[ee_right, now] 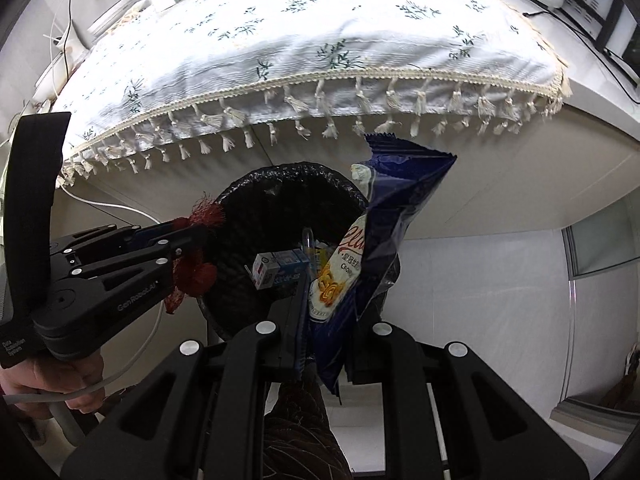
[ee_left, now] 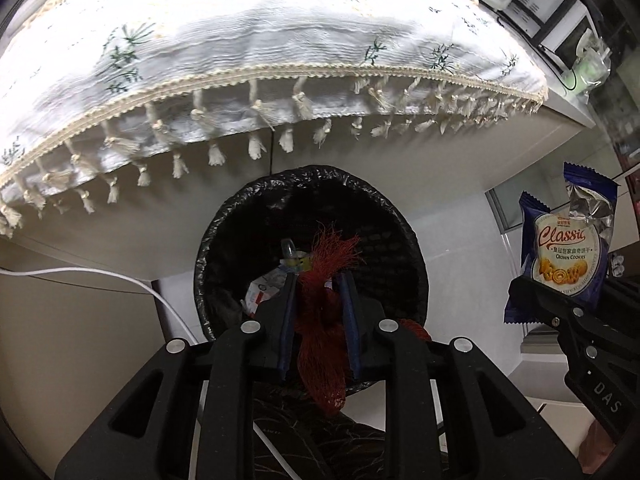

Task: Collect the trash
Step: 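Open the left gripper over the bin while the right gripper drops the packet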

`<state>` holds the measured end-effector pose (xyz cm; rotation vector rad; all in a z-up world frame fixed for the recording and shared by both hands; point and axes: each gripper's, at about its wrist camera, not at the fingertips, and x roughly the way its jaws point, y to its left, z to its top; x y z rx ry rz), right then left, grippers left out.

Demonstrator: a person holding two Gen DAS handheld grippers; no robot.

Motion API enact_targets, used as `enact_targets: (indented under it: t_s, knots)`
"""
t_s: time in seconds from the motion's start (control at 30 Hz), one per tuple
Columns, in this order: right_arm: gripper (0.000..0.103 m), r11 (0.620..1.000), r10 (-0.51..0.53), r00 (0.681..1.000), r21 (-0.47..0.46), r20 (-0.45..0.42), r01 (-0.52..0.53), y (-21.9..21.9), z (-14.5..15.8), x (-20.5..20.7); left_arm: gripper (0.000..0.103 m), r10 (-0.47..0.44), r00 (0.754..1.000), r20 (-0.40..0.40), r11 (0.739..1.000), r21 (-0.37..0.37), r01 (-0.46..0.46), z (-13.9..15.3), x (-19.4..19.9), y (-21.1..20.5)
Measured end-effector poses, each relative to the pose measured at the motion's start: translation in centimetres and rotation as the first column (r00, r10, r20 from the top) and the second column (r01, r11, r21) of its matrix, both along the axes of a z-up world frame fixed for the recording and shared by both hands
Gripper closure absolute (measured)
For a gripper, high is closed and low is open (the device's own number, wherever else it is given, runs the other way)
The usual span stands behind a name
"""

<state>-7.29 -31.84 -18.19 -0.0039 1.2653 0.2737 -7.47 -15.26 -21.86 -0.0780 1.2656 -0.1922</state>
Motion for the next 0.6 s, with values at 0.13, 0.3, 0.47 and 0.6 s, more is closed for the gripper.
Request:
enact_targets:
  t_s: [0.13,0.3,0.47,0.6]
  knots:
    - [0.09,1.0,-0.005,1.0,-0.001,-0.001,0.005,0.1,-0.1,0.1,0.076,0.0,1.0,0.002,1.0,-0.016,0.0,0.0,0.3,0.1]
    - [0.09,1.0,-0.007,1.0,-0.002,-0.004,0.007,0.0,-0.2,0.1,0.057,0.017,0.999,0.027,0.999,-0.041,-0.016,0.3,0.1,0.7]
    - [0.09,1.0,0.0,1.0,0.006,-0.007,0.0,0.4,-0.4,0.4,0.03,0.044,0.997,0.062,0.998,-0.037,-0.042,1.1,-0.3,1.4]
    - [0.09,1.0,0.011,1.0,0.012,0.0,-0.011,0.9,-0.4,0.8,0.011,0.083,0.993,0.081,0.996,-0.023,-0.081,1.8,-0.5,2.2]
